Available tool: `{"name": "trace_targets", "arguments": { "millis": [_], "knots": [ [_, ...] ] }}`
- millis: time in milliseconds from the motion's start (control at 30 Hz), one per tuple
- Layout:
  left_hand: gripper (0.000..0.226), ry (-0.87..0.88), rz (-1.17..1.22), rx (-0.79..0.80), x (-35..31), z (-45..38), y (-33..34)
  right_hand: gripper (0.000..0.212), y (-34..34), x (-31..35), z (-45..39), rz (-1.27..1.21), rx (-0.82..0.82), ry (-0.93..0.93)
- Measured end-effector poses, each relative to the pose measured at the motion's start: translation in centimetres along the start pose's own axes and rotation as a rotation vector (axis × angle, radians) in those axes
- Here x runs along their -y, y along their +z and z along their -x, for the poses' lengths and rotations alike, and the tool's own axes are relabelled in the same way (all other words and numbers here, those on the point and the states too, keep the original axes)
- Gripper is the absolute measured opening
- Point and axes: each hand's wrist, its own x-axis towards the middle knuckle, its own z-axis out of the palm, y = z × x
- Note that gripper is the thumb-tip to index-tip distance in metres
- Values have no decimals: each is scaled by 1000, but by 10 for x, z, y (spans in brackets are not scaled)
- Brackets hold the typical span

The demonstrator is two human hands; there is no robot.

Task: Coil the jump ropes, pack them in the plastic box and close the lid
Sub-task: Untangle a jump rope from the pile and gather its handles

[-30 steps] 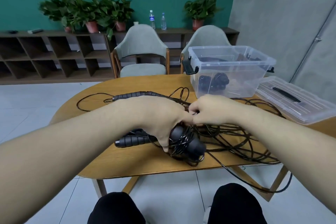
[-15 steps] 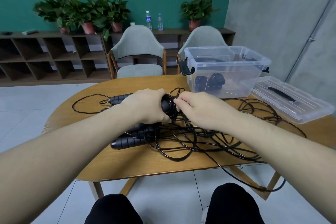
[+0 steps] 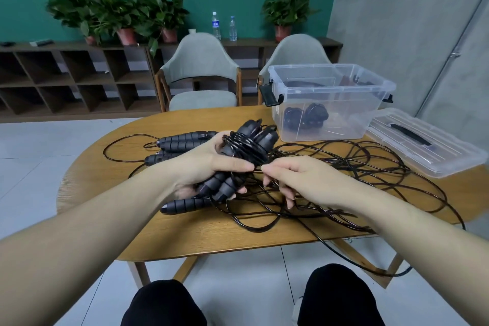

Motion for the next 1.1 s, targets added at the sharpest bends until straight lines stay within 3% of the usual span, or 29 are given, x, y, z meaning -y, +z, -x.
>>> {"name": "trace_targets", "arguments": {
  "millis": [133,267,467,600,700,833,967,1100],
  "knots": [
    [56,25,-22,78,10,3,5,36,1,-3,0,48,19,3],
    [52,32,20,18,8,5,15,38,1,-8,1,143,-13,-44],
    [67,10,24,-59,11,3,13,31,-5,-20,6,308,-109,-109],
    [32,60,24,-127,14,3,18,40,-9,-23,9,1021,-345,-243],
    [27,93,22,-176,15,0,21,46,-11,-3,11,1213,-330,-77],
    [41,163,-13,-246,11,-2,22,49,-12,-3,15,995,-388,104],
    [42,182,-6,-242,12,-1,21,9,-8,-27,8,163,-324,170],
    [41,189,-41,-240,14,-2,20,10,-2,-32,3,-365,-323,164]
  ]
}}
